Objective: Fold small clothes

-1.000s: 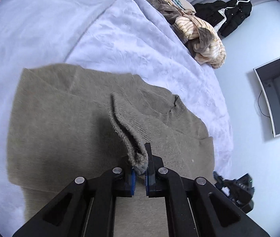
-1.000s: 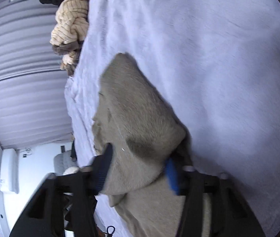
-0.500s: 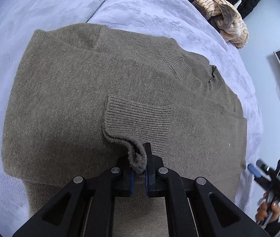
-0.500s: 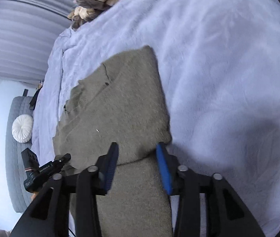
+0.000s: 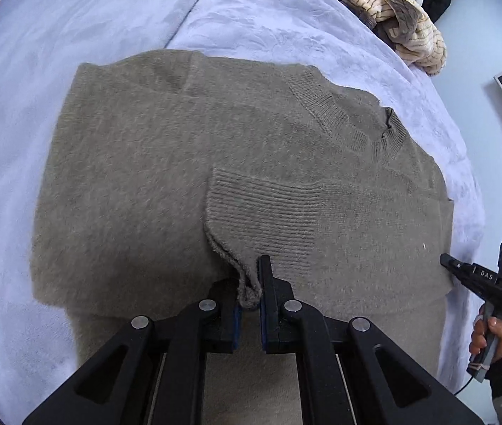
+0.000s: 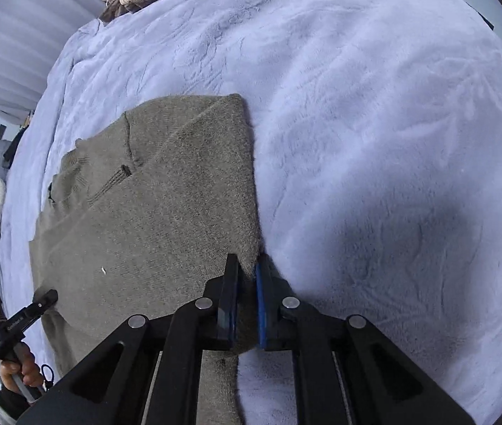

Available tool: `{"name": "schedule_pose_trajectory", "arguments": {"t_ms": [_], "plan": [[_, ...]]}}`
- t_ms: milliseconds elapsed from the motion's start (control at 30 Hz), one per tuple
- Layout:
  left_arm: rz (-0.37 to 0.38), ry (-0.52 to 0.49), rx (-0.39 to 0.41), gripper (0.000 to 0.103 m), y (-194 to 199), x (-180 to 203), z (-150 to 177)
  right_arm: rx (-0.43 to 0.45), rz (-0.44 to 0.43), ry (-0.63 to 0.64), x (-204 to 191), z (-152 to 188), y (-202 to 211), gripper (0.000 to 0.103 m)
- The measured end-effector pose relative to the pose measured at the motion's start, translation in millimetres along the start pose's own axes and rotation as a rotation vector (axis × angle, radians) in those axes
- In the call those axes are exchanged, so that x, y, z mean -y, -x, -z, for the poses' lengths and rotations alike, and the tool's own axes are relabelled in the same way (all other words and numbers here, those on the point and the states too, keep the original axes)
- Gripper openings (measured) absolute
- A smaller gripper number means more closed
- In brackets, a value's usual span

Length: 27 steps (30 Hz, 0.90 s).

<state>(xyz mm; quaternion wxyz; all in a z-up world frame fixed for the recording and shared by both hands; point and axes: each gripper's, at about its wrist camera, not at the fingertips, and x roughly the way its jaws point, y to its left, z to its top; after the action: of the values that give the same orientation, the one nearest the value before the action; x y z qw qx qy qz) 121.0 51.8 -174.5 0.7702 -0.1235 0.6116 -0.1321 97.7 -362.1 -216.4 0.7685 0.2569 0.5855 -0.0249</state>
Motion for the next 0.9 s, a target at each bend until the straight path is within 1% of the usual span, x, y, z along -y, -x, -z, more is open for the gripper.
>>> {"name": "schedule_pose_trajectory", "arguments": {"t_ms": [67,133,200,233,267,300,333,367,400,433,500,567,600,633,667,700,733,767,833,900], "plan": [[-0.033,-0.024,0.0,0.008,8.5,-2.3,4.6,0.011,0.025,0.024,-2.5,3.9,4.6,0.009],[-0.048,-0.037,-0.002,0.008,16.2,-5.3,7.0,0.018,0.055,0.032,-5.0,6.1,11.3,0.012],[-0.073,-0.038,0.003,0.008,25.8,-8.0,8.4,0.027,0.066,0.009,-3.4,9.5,24.6,0.024],[-0.095,-0.035,0.013,0.007,32.2,-10.2,8.7,0.036,0.054,-0.015,-1.6,13.4,34.0,0.024],[-0.1,-0.028,0.026,0.008,38.7,-12.6,8.6,0.04,0.026,-0.038,0.6,17.9,42.0,0.026],[-0.09,-0.015,0.038,0.008,44.9,-15.2,8.5,0.04,-0.023,-0.068,3.4,23.6,48.9,0.031],[-0.082,-0.004,0.047,0.008,49.9,-18.5,8.6,0.027,-0.097,-0.111,7.4,32.2,54.3,0.036],[-0.076,-0.001,0.055,0.007,53.9,-20.0,8.2,0.012,-0.149,-0.144,8.4,38.6,54.6,0.044],[-0.074,-0.007,0.063,0.007,56.6,-18.7,8.0,-0.007,-0.195,-0.177,11.2,44.7,53.3,0.047],[-0.071,-0.016,0.068,0.008,56.9,-15.3,6.0,-0.025,-0.23,-0.215,13.5,50.3,49.5,0.047],[-0.065,-0.031,0.067,0.007,53.0,-8.3,0.6,-0.056,-0.266,-0.298,18.3,57.0,35.5,0.047],[-0.063,-0.045,0.062,0.008,44.6,0.9,-4.3,-0.053,-0.292,-0.378,23.1,57.9,22.2,0.047],[-0.068,-0.05,0.061,0.008,40.1,3.6,-5.5,-0.041,-0.297,-0.401,23.3,56.6,17.7,0.044],[-0.081,-0.054,0.058,0.008,34.3,8.7,-8.2,-0.026,-0.296,-0.413,23.7,54.9,16.1,0.034],[-0.107,-0.061,0.047,0.008,26.2,9.8,-8.6,-0.019,-0.281,-0.403,23.7,52.1,16.5,0.006],[-0.133,-0.066,0.033,0.008,17.5,11.3,-8.9,-0.018,-0.24,-0.376,19.8,49.4,16.3,0.006],[-0.164,-0.064,0.005,0.008,6.0,7.6,-6.9,-0.014,-0.183,-0.321,15.4,48.1,16.7,0.006],[-0.169,-0.061,-0.003,0.007,-0.3,6.4,-4.9,-0.017,-0.139,-0.267,9.5,46.3,13.7,0.006],[-0.189,-0.067,0.013,0.008,-1.7,3.0,-1.5,-0.033,-0.093,-0.192,2.4,48.9,10.7,0.006],[-0.184,-0.071,0.011,0.008,1.5,1.2,-0.8,-0.038,-0.072,-0.173,-0.7,51.2,13.8,0.005]]}}
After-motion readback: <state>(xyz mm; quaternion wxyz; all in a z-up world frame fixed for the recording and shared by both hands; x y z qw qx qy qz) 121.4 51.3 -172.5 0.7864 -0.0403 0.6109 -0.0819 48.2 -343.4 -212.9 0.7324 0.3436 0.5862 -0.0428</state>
